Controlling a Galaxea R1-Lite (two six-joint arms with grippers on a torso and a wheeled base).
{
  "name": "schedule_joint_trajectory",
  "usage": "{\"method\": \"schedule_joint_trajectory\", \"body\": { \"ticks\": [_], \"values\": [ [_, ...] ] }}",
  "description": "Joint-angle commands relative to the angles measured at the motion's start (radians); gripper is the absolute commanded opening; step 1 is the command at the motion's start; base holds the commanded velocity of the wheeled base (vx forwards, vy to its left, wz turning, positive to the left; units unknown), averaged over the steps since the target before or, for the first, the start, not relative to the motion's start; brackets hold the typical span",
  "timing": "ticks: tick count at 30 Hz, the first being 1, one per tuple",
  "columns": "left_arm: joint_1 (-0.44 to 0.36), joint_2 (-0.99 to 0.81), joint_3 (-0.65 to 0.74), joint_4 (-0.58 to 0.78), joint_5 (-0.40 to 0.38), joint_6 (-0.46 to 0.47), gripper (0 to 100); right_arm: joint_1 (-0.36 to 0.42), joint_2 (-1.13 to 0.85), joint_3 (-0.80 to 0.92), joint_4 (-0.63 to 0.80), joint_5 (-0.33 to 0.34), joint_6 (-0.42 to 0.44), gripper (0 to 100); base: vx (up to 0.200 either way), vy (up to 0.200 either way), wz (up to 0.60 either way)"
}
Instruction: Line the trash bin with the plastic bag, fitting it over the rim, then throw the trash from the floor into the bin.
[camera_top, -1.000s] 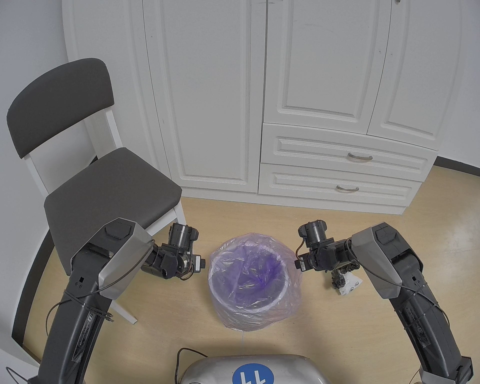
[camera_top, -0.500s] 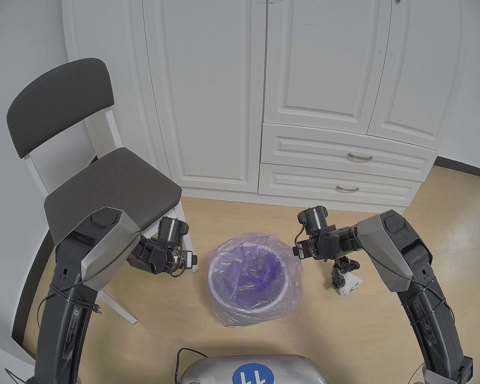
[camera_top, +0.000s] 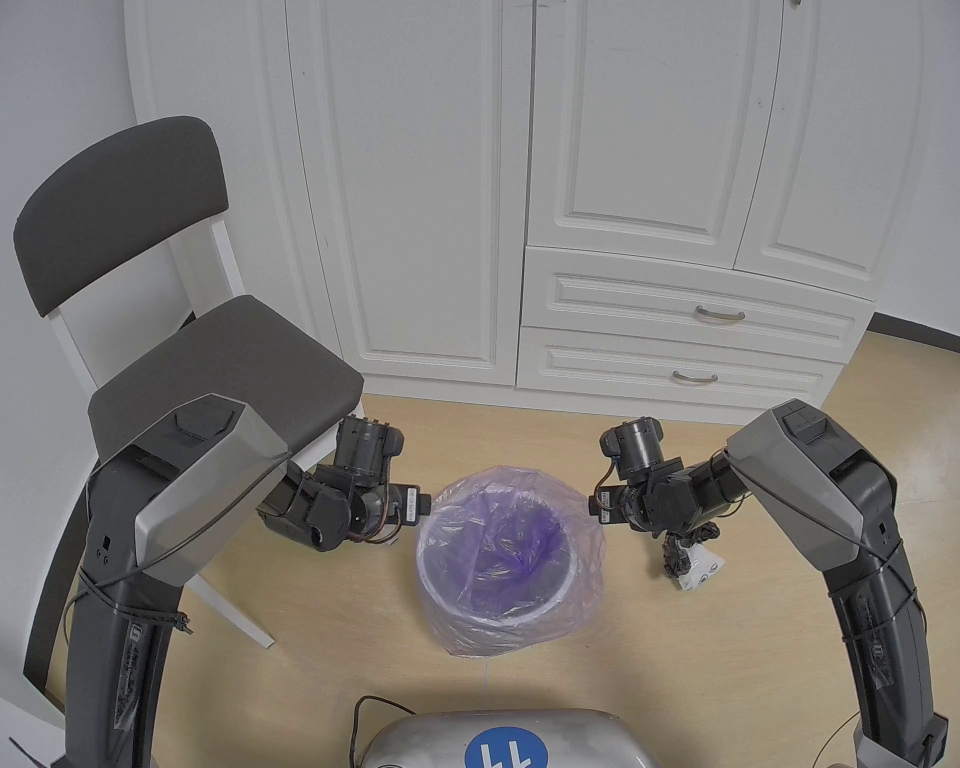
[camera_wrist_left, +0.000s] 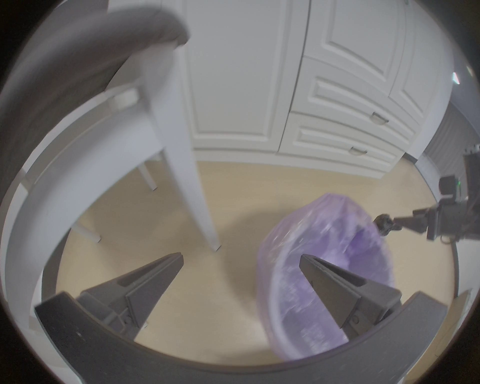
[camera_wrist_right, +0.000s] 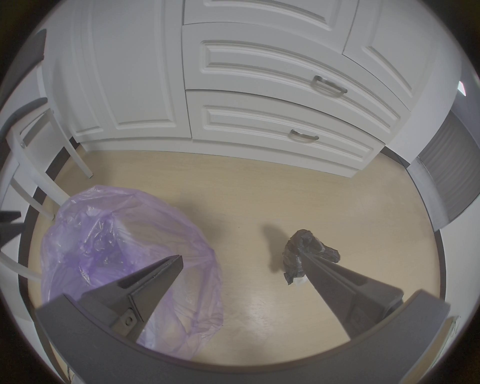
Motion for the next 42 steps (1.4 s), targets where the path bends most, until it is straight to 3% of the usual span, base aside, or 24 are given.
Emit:
{"method": "schedule_joint_trajectory", "body": {
  "ticks": [1, 2, 8, 15, 23, 30, 42],
  "values": [
    [-0.051, 0.072, -0.152, 0.05, -0.007, -0.001, 100, -0.007, -0.089, 0.153, -0.102, 0.017, 0.005, 100, 0.0, 0.0, 0.0],
    [-0.057, 0.111, -0.241, 0.112, -0.007, -0.002, 100, -0.014, -0.095, 0.216, -0.178, 0.044, 0.011, 100, 0.0, 0.0, 0.0],
    [-0.063, 0.197, -0.43, 0.243, -0.006, -0.002, 100, -0.033, -0.093, 0.371, -0.428, 0.056, 0.013, 100, 0.0, 0.0, 0.0],
    [-0.083, 0.271, -0.576, 0.334, -0.006, -0.004, 100, -0.045, -0.099, 0.389, -0.482, 0.076, 0.005, 100, 0.0, 0.0, 0.0],
    [-0.08, 0.299, -0.576, 0.326, -0.006, 0.001, 100, -0.062, -0.085, 0.388, -0.48, 0.079, 0.007, 100, 0.0, 0.0, 0.0],
    [-0.031, 0.285, -0.576, 0.305, -0.009, -0.011, 100, -0.067, -0.082, 0.389, -0.482, 0.1, 0.01, 100, 0.0, 0.0, 0.0],
    [-0.004, 0.269, -0.53, 0.312, -0.002, -0.077, 100, -0.071, -0.081, 0.408, -0.48, 0.116, 0.008, 100, 0.0, 0.0, 0.0]
  ]
}}
